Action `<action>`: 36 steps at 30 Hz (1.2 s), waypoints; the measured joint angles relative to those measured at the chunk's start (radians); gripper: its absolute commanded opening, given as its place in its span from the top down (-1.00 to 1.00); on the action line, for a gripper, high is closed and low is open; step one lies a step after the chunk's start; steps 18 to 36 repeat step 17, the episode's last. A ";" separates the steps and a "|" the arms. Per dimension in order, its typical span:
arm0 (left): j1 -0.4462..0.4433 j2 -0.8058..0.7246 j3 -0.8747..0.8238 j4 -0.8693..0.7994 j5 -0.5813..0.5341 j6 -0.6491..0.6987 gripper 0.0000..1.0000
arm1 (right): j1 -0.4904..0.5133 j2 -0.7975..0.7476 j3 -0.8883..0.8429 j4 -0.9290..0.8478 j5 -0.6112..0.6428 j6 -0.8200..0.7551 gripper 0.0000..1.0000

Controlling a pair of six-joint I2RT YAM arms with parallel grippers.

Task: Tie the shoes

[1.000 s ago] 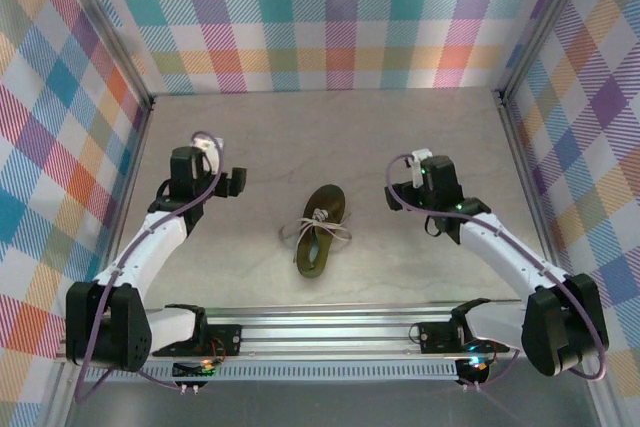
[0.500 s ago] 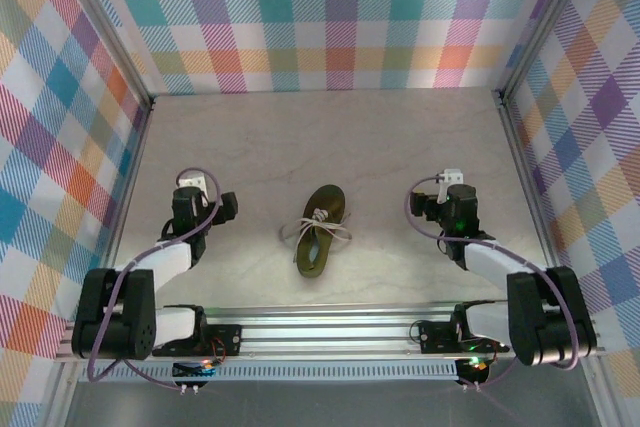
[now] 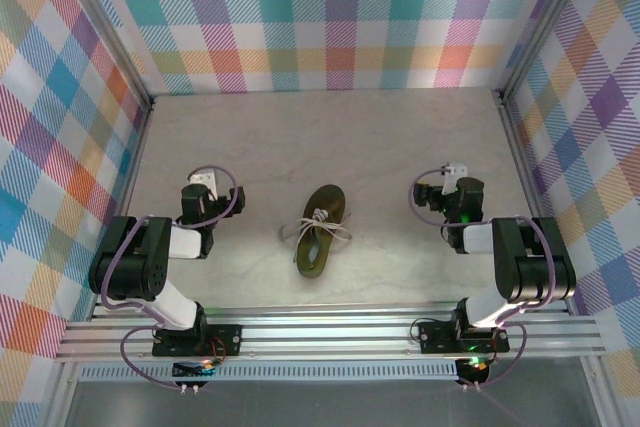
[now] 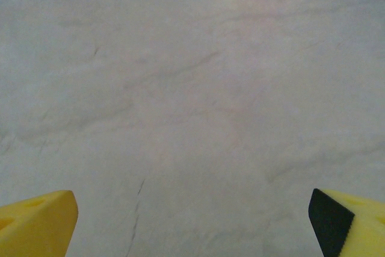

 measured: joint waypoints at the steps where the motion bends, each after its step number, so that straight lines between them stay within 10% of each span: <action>1: -0.004 0.000 0.008 0.003 -0.003 0.002 -1.00 | -0.005 0.000 0.006 0.004 -0.003 0.003 -0.98; 36: -0.010 0.000 0.017 0.002 -0.002 0.023 -1.00 | -0.005 0.000 0.011 0.003 -0.036 0.003 -0.98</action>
